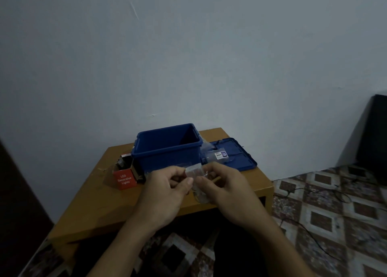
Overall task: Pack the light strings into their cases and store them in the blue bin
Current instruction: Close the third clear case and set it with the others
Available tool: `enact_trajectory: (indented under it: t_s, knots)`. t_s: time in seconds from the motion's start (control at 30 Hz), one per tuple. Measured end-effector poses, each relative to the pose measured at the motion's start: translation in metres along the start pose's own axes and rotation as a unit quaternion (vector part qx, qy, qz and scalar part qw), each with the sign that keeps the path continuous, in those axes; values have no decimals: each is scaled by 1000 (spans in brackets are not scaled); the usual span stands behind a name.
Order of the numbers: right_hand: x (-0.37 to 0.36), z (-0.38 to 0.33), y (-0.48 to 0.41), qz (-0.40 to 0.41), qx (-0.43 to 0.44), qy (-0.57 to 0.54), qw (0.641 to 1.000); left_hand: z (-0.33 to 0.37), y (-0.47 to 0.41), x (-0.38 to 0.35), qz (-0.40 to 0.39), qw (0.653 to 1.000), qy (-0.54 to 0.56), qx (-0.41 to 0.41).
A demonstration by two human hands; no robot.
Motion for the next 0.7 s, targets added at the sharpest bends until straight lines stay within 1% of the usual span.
enact_trajectory:
  t_s: [0.1, 0.13, 0.37, 0.57, 0.7]
  knots:
    - [6, 13, -4, 34, -6, 53, 998, -6, -6, -7, -8, 1000, 9, 13]
    - [8, 17, -5, 43, -11, 55, 997, -7, -8, -11, -15, 1000, 15, 16]
    - [15, 54, -10, 90, -54, 21, 994, -18, -29, -40, -63, 997, 33, 27]
    - [19, 86, -11, 124, -94, -44, 987, -33, -51, -70, -108, 993, 34, 43]
    - [21, 103, -17, 146, -113, -53, 981, -43, -68, -85, -131, 989, 25, 56]
Point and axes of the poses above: each hand's wrist, its own y-axis away from the middle knuckle, its own x-axis out of the back of the hand, z = x × y, the point moved 9 cm from there along -y, towards the middle knuckle, and after that the axes turned 4 degrees about -y, right-handed, at the moved point
